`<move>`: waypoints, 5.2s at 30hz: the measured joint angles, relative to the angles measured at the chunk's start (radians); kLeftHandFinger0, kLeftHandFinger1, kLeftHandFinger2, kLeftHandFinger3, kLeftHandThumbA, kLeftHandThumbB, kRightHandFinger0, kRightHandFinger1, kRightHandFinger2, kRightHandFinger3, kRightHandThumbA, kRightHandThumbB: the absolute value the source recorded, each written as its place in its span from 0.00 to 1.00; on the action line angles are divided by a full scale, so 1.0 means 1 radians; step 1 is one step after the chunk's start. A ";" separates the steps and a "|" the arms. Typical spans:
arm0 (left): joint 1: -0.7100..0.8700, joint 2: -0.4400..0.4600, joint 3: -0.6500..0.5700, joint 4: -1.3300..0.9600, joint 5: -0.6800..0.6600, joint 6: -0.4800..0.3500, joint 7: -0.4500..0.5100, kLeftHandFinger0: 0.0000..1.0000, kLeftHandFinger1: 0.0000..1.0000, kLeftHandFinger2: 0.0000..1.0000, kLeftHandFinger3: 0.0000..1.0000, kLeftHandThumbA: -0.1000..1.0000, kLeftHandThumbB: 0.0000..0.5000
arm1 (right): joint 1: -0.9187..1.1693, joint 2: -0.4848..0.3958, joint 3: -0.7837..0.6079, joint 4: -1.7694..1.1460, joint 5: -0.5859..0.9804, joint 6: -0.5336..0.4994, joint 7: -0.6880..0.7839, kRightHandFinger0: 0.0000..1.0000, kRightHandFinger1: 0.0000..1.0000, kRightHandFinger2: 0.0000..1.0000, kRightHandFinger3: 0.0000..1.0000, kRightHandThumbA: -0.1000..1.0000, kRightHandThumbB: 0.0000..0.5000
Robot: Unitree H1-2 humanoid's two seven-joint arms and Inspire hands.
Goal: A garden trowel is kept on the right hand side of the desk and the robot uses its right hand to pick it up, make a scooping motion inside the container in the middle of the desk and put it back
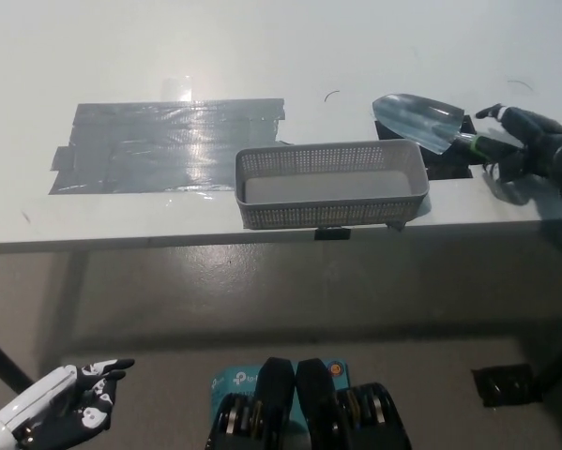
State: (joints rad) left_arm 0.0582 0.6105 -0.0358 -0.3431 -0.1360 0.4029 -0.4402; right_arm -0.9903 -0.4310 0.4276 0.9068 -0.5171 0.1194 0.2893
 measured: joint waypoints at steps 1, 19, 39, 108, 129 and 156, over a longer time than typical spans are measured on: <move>0.000 0.000 0.000 0.000 -0.001 0.000 -0.002 1.00 1.00 1.00 1.00 0.50 0.71 | 0.000 0.003 0.003 0.000 -0.002 -0.002 0.000 1.00 1.00 1.00 1.00 0.61 0.98; -0.003 -0.001 0.001 -0.001 -0.008 0.005 -0.016 1.00 1.00 1.00 1.00 0.53 0.64 | -0.030 0.003 0.037 0.134 -0.019 -0.013 0.004 1.00 1.00 1.00 1.00 0.56 1.00; -0.039 -0.001 -0.011 -0.003 -0.014 0.005 -0.037 1.00 0.93 0.90 1.00 0.82 0.78 | -0.074 0.066 0.045 0.215 -0.031 -0.020 -0.004 0.54 0.62 0.90 1.00 0.40 0.22; -0.023 0.009 0.000 -0.042 0.000 -0.013 -0.047 0.96 0.93 0.89 1.00 1.00 0.21 | -0.092 -0.050 0.124 0.086 -0.100 0.038 0.168 1.00 1.00 1.00 1.00 0.64 0.00; -0.019 0.011 0.001 -0.041 -0.001 -0.019 -0.047 0.94 0.89 0.85 1.00 1.00 0.28 | -0.157 -0.061 0.138 0.086 -0.117 0.050 0.270 1.00 1.00 1.00 1.00 0.52 0.00; 0.002 0.010 0.012 -0.041 -0.002 -0.021 -0.047 0.93 0.89 0.84 1.00 1.00 0.37 | -0.099 -0.095 0.024 -0.172 -0.081 0.218 0.396 1.00 1.00 1.00 1.00 0.50 0.09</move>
State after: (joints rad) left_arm 0.0600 0.6209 -0.0236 -0.3845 -0.1382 0.3818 -0.4872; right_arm -1.0891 -0.5258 0.4519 0.7351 -0.5986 0.3370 0.6853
